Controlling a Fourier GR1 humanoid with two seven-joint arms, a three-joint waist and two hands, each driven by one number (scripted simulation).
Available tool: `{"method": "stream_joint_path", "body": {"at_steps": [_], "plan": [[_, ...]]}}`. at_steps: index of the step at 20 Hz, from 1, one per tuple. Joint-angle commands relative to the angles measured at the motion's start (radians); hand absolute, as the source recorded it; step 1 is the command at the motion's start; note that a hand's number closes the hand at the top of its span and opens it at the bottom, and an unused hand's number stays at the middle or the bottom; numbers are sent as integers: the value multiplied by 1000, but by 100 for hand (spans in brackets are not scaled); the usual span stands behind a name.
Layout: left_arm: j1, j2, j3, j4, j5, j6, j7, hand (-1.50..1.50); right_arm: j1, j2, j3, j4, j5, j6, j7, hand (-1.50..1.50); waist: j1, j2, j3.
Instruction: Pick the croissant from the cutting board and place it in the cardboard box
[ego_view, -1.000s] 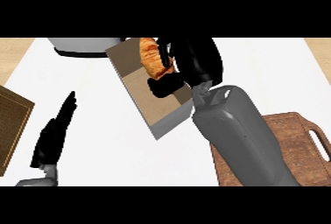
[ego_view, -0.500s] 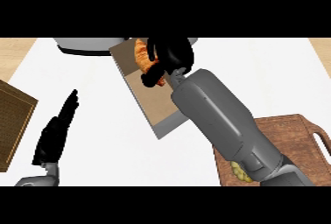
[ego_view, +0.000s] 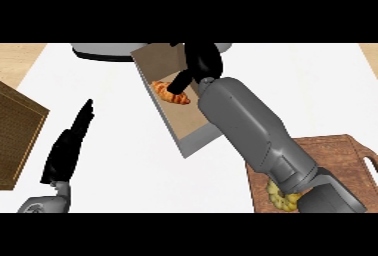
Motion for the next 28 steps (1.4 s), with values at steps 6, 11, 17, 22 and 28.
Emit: {"method": "stream_joint_path", "body": {"at_steps": [6, 11, 17, 22, 28], "plan": [[0, 14, 4, -42, 5, -17, 42, 0, 10, 7, -99, -10, -184, -310, -150, -150, -10, 1, 1], [17, -5, 18, 6, -7, 18, -10, 0, 74, 7, -250, -83, -318, -341, -338, -150, -42, -1, 2], [61, 20, 51, -20, 22, -5, -28, 0, 130, -113, -401, -92, -381, -314, -415, -150, -61, -8, 1], [49, 18, 63, -42, 19, 5, 18, 0, 307, -211, -429, -268, -421, -239, -412, -150, -87, -17, 1], [72, -4, 39, -44, -10, 20, 27, 0, 483, -395, -506, -425, -517, -5, -445, -150, -91, -17, 1]]}}
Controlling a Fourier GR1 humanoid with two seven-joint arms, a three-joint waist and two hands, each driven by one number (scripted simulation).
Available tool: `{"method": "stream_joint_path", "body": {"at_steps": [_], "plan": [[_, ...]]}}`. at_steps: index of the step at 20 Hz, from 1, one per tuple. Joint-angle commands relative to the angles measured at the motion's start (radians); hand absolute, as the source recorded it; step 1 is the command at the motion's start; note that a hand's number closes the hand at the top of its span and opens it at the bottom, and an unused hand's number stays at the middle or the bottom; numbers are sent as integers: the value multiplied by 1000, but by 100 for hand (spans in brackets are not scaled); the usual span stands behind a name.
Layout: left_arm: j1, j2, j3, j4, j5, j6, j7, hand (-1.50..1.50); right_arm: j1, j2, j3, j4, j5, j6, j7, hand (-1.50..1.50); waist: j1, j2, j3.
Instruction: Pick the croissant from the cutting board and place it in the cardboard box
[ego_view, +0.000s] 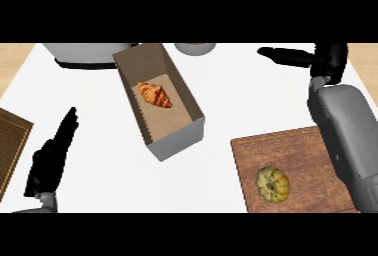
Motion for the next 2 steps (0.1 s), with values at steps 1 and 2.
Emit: {"method": "stream_joint_path", "body": {"at_steps": [1, 2], "plan": [[13, -4, -10, -1, -17, 3, -15, 0, 139, -131, -59, -105, -72, 170, -32, -150, -6, -1, 0], [56, -30, -21, -15, -12, 11, -46, 0, 141, -156, -67, -100, -77, 206, -29, -150, 2, 0, 0]]}}
